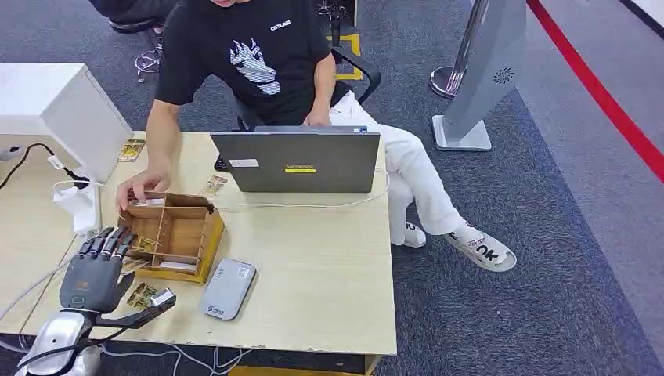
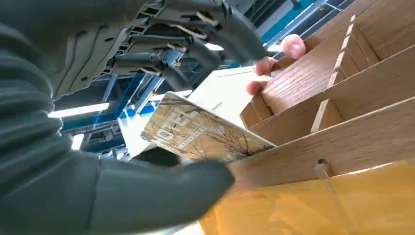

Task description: Pass the card to the sensor for recognition and then transmit it.

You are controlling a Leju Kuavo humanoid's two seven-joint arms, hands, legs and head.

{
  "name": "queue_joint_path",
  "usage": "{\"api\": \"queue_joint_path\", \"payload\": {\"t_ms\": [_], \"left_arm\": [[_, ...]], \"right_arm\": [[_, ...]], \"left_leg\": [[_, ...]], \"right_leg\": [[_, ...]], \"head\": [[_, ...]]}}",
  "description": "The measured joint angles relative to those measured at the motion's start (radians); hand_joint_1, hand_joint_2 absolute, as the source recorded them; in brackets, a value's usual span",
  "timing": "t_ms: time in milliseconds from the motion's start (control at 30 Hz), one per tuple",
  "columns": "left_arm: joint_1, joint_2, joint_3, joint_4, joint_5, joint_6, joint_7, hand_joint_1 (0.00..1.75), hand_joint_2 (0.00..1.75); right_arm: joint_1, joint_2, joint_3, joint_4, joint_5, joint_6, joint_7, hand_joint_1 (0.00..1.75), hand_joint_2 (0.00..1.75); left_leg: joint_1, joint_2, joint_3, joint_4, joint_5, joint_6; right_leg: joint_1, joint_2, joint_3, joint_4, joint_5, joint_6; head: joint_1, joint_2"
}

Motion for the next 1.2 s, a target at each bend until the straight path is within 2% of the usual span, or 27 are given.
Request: {"api": "queue_joint_path", "payload": {"t_ms": [300,500,700,833,967,1100,1133,1167,1200], "left_arm": [[0.002,-0.001,0.000,-0.010,0.019,0.003,0.002,1.75,1.75],[-0.018,-0.011,0.000,-0.081,0.027,-0.013,0.012,1.75,1.75],[-0.148,-0.018,-0.019,-0.214,0.032,-0.123,0.039,1.75,1.75],[-0.260,-0.017,-0.050,-0.259,0.021,-0.190,0.069,1.75,1.75],[-0.319,-0.018,-0.073,-0.267,0.010,-0.211,0.077,1.75,1.75],[-0.339,-0.019,-0.090,-0.266,-0.003,-0.203,0.086,1.75,1.75],[-0.339,-0.020,-0.096,-0.266,-0.007,-0.199,0.087,1.45,1.75],[-0.339,-0.021,-0.099,-0.266,-0.008,-0.195,0.087,1.45,1.75],[-0.338,-0.022,-0.100,-0.266,-0.009,-0.187,0.090,0.00,1.75]], "right_arm": [[0.000,0.000,-0.016,0.000,0.016,0.000,0.000,0.00,1.75],[-0.001,0.000,-0.025,-0.001,0.035,0.008,0.000,0.00,1.75],[-0.006,0.000,-0.044,-0.002,0.058,0.019,0.000,0.00,1.75],[-0.008,0.000,-0.051,-0.003,0.074,0.032,-0.004,0.00,1.75],[-0.010,0.000,-0.056,-0.003,0.082,0.034,-0.006,0.00,1.75],[-0.013,0.000,-0.061,-0.003,0.088,0.033,-0.011,0.00,1.75],[-0.012,0.000,-0.063,-0.003,0.088,0.033,-0.011,0.00,1.75],[-0.012,0.000,-0.064,-0.003,0.089,0.033,-0.011,0.00,1.75],[-0.012,0.000,-0.065,-0.003,0.089,0.032,-0.011,0.00,1.75]], "left_leg": [[0.000,0.000,0.000,0.000,0.000,0.000],[0.000,0.000,0.000,0.000,0.000,0.000],[0.000,-0.001,-0.001,0.001,0.003,-0.001],[0.000,-0.001,-0.001,0.001,0.003,0.000],[0.000,0.000,-0.002,0.001,0.003,-0.001],[0.000,0.002,-0.003,0.001,0.003,-0.001],[0.000,0.002,-0.003,0.001,0.003,-0.001],[0.000,0.001,-0.004,0.001,0.003,-0.001],[0.000,0.001,-0.004,0.001,0.003,-0.001]], "right_leg": [[0.000,0.000,0.000,0.000,0.000,0.000],[0.000,-0.001,-0.001,0.000,0.000,0.000],[0.000,-0.002,-0.001,0.000,0.002,0.000],[0.000,-0.002,-0.001,0.000,0.003,0.000],[0.000,0.000,-0.003,0.000,0.003,0.000],[0.000,0.002,-0.004,0.000,0.003,0.000],[0.000,0.002,-0.004,0.000,0.003,0.000],[0.000,0.002,-0.004,0.000,0.003,0.000],[0.000,0.002,-0.004,0.000,0.003,0.000]], "head": [[0.000,0.000],[0.000,0.000],[0.000,0.000],[0.000,0.000],[0.000,0.000],[0.000,0.000],[0.000,0.000],[0.000,0.000],[0.000,0.000]]}}
